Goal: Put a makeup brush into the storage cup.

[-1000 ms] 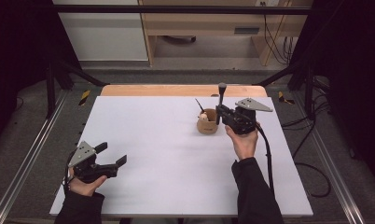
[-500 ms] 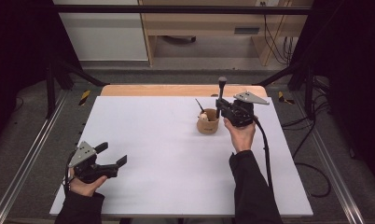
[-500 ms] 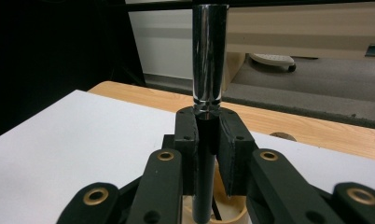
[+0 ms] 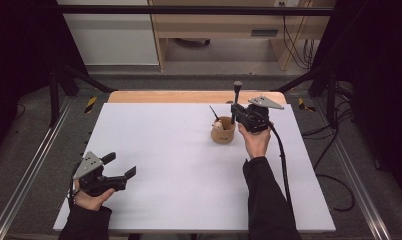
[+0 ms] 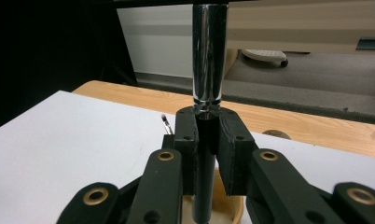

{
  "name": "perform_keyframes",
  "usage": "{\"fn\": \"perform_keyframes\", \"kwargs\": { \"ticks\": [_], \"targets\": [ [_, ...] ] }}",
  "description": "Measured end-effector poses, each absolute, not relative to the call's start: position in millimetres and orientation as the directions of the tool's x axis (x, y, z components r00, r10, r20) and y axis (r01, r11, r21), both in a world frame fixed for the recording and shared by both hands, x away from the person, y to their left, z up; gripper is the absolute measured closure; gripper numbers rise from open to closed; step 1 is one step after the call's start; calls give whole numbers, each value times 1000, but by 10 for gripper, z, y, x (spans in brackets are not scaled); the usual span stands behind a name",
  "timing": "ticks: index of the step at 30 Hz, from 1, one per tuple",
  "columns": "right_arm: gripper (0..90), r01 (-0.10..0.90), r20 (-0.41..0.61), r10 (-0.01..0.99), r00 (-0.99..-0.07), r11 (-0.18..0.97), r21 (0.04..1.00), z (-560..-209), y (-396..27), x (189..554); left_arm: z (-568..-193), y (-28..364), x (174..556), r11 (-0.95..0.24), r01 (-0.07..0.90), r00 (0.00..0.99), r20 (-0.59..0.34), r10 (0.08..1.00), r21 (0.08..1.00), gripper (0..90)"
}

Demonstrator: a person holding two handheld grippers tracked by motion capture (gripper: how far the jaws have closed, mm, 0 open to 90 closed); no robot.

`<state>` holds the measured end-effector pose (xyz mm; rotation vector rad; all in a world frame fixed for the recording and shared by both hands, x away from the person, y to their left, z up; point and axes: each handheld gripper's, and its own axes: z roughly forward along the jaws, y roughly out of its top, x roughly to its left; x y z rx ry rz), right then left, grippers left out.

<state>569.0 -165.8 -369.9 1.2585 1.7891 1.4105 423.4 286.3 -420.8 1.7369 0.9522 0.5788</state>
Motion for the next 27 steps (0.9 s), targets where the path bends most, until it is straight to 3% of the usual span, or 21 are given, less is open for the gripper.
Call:
{"fn": "perform_keyframes", "kwargs": {
  "ticks": [27],
  "targets": [
    [795, 371, 135, 910, -393, 23, 928, -3938, -1558, 5854, -4207, 2860, 4231, -166, 322, 575, -53, 817, 932, 73]
  ]
}}
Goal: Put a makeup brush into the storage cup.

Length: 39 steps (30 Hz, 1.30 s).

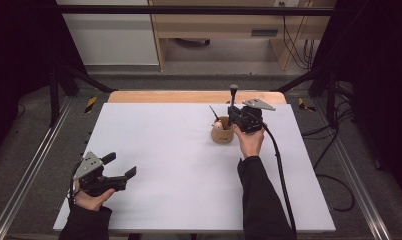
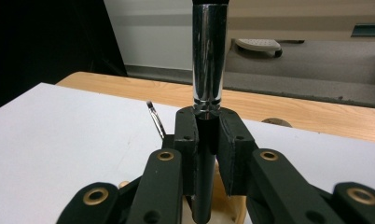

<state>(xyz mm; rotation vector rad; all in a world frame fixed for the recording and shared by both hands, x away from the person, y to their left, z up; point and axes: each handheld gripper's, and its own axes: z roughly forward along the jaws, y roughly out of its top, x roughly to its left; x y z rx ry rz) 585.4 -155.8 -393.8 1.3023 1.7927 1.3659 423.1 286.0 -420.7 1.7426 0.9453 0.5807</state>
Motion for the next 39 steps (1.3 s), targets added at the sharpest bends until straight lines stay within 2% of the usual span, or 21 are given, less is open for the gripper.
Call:
{"fn": "perform_keyframes", "kwargs": {
  "ticks": [39],
  "targets": [
    [794, 466, 149, 914, -378, 49, 884, -4237, -1512, 5894, -4197, 2853, 4223, -168, 313, 578, -47, 815, 935, 74]
  ]
}}
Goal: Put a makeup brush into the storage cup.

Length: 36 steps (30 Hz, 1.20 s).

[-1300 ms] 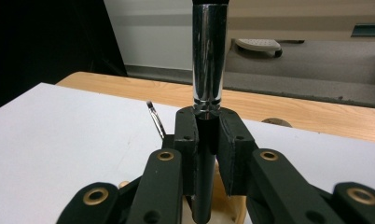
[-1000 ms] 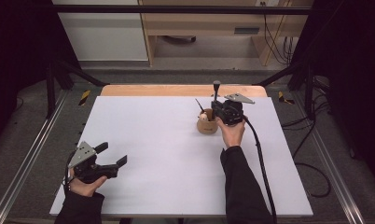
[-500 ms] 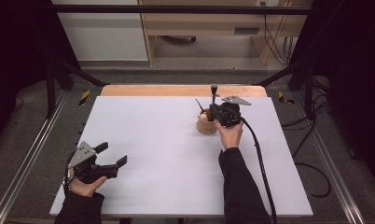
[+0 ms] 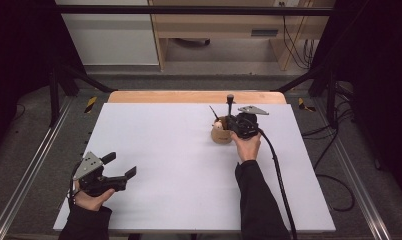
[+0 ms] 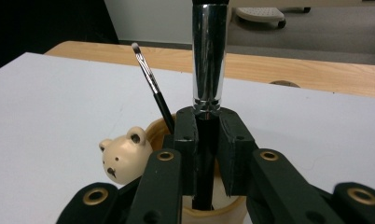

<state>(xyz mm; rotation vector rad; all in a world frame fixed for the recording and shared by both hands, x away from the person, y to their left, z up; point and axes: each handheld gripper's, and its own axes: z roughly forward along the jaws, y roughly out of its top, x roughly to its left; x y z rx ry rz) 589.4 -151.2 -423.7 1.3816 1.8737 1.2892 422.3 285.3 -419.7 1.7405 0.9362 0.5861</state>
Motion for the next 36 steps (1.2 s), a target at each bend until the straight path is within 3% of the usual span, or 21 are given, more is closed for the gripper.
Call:
{"fn": "perform_keyframes", "kwargs": {
  "ticks": [7, 25, 36],
  "targets": [
    [779, 481, 126, 915, -384, 82, 873, -4237, -1514, 5853, -4200, 2854, 4224, -162, 312, 576, -51, 816, 936, 74],
    [571, 425, 114, 885, -451, 100, 900, -3983, -1628, 5513, -4195, 2852, 4222, -165, 313, 581, -51, 813, 935, 74],
    [399, 382, 131, 843, -522, 93, 920, -3861, -1623, 5264, -4189, 2850, 4216, -168, 312, 582, -48, 812, 935, 73]
  ]
}}
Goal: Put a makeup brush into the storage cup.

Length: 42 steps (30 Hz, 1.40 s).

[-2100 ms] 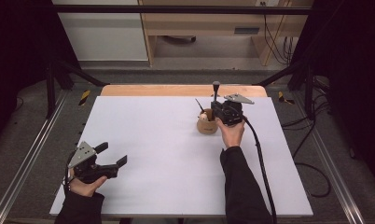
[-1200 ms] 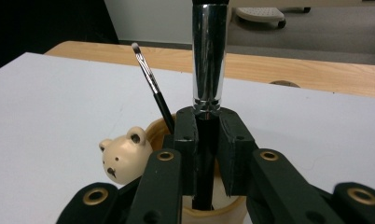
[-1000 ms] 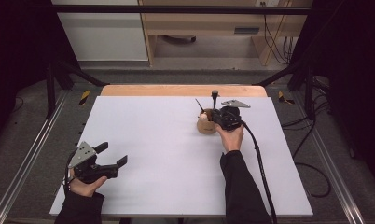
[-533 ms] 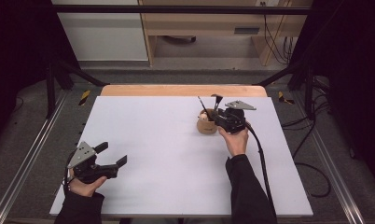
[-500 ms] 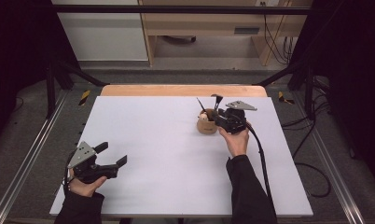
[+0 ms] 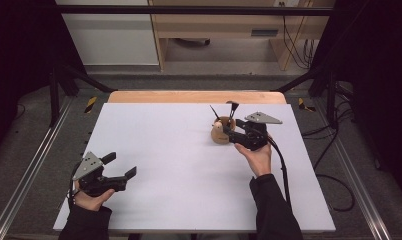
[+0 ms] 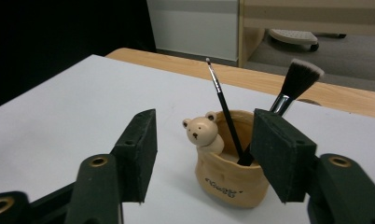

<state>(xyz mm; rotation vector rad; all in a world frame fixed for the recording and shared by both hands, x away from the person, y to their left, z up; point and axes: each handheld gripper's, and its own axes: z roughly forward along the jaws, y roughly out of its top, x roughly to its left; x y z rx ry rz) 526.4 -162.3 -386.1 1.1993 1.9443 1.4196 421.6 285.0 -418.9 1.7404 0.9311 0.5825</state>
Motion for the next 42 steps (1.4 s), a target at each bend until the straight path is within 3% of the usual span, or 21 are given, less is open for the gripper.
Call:
{"fn": "perform_keyframes", "kwargs": {
  "ticks": [11, 22, 42],
  "targets": [
    [225, 373, 117, 833, -541, 113, 921, -3888, -1748, 5042, -4193, 2850, 4218, -167, 315, 581, -50, 813, 934, 72],
    [124, 348, 114, 825, -553, 105, 932, -3856, -1875, 4818, -4196, 2848, 4218, -161, 317, 579, -56, 813, 934, 68],
    [67, 342, 108, 811, -575, 119, 932, -3923, -2035, 4525, -4201, 2839, 4219, -169, 323, 580, -54, 813, 931, 64]
  ]
}}
